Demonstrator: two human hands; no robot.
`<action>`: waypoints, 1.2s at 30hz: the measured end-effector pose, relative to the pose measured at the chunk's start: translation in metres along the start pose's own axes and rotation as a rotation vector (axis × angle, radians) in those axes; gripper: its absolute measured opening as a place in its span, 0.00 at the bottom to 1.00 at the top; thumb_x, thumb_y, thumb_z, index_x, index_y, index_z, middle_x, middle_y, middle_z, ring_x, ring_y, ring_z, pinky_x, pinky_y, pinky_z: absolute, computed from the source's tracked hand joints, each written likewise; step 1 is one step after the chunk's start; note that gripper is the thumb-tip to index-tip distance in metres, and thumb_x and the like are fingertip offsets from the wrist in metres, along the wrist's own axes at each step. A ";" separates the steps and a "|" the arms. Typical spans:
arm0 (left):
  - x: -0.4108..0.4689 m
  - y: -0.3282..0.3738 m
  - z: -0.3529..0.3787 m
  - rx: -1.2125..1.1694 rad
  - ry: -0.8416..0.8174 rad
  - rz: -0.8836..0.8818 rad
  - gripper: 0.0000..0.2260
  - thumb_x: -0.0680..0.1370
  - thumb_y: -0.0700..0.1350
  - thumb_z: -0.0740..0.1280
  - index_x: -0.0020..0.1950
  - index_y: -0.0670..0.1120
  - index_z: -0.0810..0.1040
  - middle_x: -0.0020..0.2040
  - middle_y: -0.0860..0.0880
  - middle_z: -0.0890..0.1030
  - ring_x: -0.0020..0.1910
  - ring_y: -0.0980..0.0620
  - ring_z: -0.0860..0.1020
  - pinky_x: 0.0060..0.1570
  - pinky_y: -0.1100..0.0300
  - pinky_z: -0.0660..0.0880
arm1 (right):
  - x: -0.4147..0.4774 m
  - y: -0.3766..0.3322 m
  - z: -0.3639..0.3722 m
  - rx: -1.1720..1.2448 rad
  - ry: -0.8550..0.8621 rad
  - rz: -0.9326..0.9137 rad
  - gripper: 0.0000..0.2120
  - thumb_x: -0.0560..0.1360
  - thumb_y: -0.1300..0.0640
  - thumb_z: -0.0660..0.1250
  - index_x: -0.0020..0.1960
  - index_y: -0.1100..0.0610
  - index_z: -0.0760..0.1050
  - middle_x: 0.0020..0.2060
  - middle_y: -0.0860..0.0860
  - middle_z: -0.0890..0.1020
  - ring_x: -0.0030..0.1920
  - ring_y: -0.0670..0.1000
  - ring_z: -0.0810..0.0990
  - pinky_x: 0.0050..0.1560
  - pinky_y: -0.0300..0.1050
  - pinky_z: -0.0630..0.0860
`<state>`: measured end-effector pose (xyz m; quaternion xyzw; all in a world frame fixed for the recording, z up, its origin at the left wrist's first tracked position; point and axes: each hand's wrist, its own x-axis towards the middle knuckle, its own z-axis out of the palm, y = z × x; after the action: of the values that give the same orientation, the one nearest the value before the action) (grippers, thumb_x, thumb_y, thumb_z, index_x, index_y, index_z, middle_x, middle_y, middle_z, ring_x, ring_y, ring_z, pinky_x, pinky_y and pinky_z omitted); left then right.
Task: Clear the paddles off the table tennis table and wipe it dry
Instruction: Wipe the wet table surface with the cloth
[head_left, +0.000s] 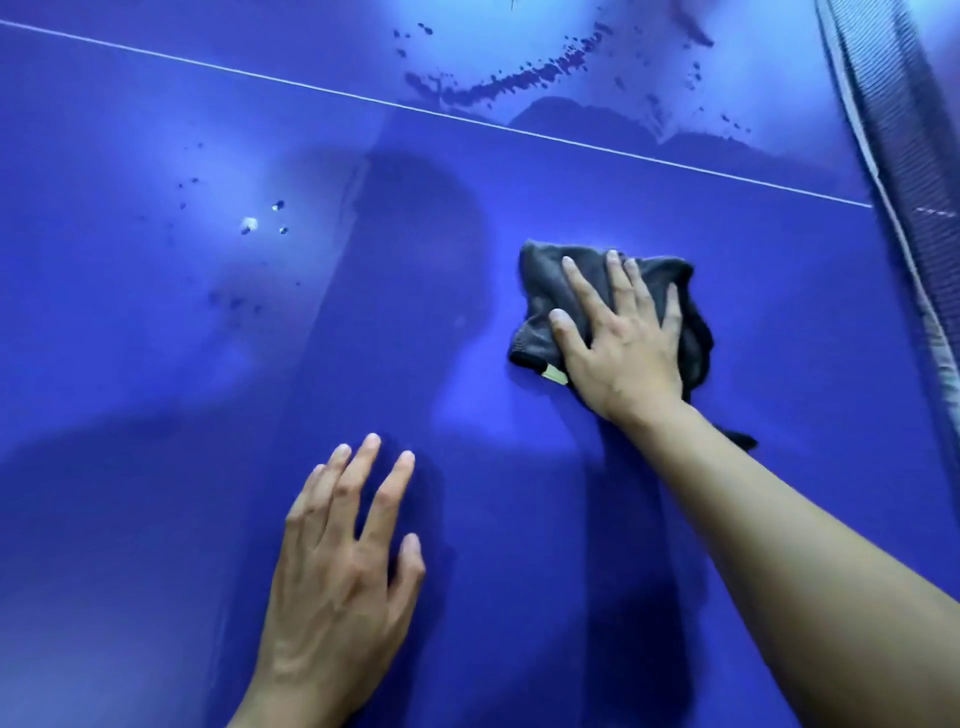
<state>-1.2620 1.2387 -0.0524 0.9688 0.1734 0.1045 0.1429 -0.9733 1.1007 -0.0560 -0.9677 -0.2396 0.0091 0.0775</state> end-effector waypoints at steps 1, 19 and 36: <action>-0.004 -0.007 -0.002 -0.001 -0.003 0.010 0.26 0.78 0.50 0.59 0.75 0.44 0.73 0.78 0.42 0.68 0.76 0.39 0.66 0.75 0.44 0.61 | -0.001 -0.023 0.003 0.004 -0.001 -0.035 0.32 0.79 0.32 0.41 0.82 0.36 0.50 0.83 0.51 0.51 0.83 0.48 0.44 0.79 0.63 0.39; -0.017 0.010 0.003 0.018 -0.042 -0.021 0.29 0.77 0.49 0.57 0.78 0.41 0.68 0.79 0.42 0.65 0.79 0.39 0.63 0.76 0.43 0.59 | -0.058 -0.136 0.019 0.237 -0.016 -0.263 0.27 0.82 0.39 0.54 0.80 0.37 0.59 0.83 0.49 0.56 0.82 0.46 0.49 0.80 0.58 0.37; -0.030 0.154 0.049 0.026 -0.101 0.084 0.27 0.79 0.49 0.55 0.78 0.44 0.68 0.80 0.45 0.65 0.80 0.43 0.60 0.80 0.49 0.52 | -0.132 0.257 -0.044 0.079 0.061 0.302 0.30 0.81 0.37 0.48 0.82 0.40 0.56 0.83 0.51 0.54 0.82 0.47 0.50 0.81 0.52 0.36</action>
<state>-1.2298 1.0772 -0.0546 0.9810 0.1266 0.0590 0.1345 -0.9689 0.8081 -0.0551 -0.9887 -0.0885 0.0005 0.1206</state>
